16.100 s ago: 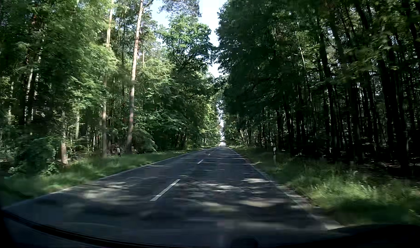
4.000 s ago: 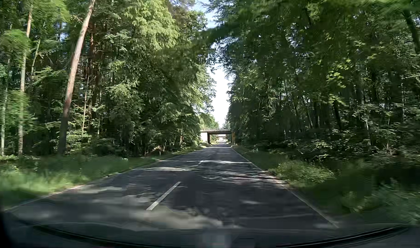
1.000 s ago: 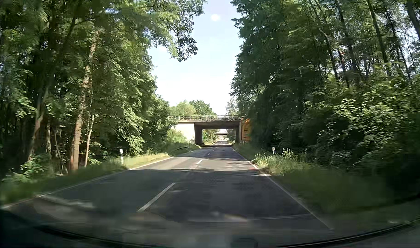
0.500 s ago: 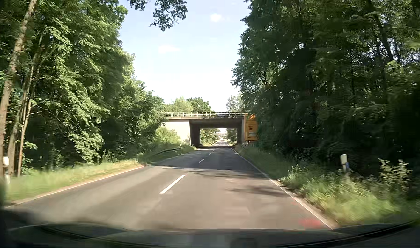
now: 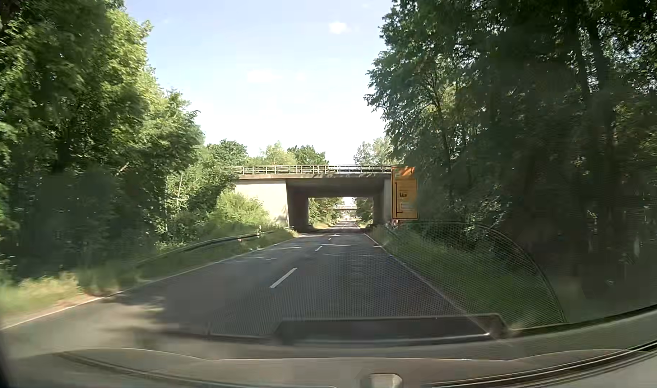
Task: Follow the waypoints while adhering to traffic rules and regulations
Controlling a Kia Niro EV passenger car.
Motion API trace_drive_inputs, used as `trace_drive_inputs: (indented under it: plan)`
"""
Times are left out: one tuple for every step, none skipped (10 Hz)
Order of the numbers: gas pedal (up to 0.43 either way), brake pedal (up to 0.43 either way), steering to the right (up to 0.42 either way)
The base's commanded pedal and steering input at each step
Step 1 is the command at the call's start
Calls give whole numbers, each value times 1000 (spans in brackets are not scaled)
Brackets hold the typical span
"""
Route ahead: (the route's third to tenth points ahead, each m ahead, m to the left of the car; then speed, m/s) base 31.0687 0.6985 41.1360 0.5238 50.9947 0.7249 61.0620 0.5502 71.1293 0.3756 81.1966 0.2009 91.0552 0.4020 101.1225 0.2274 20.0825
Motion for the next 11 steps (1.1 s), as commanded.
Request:
trace_drive_inputs:
  plan:
    - [8,30,-1]
    - [0,30,0]
    - [0,30,0]
    - [0,30,0]
    - [0,30,0]
    - [0,30,0]
    - [0,30,0]
    - [0,30,0]
    - [0,30,0]
    - [0,30,0]
    - [0,30,0]
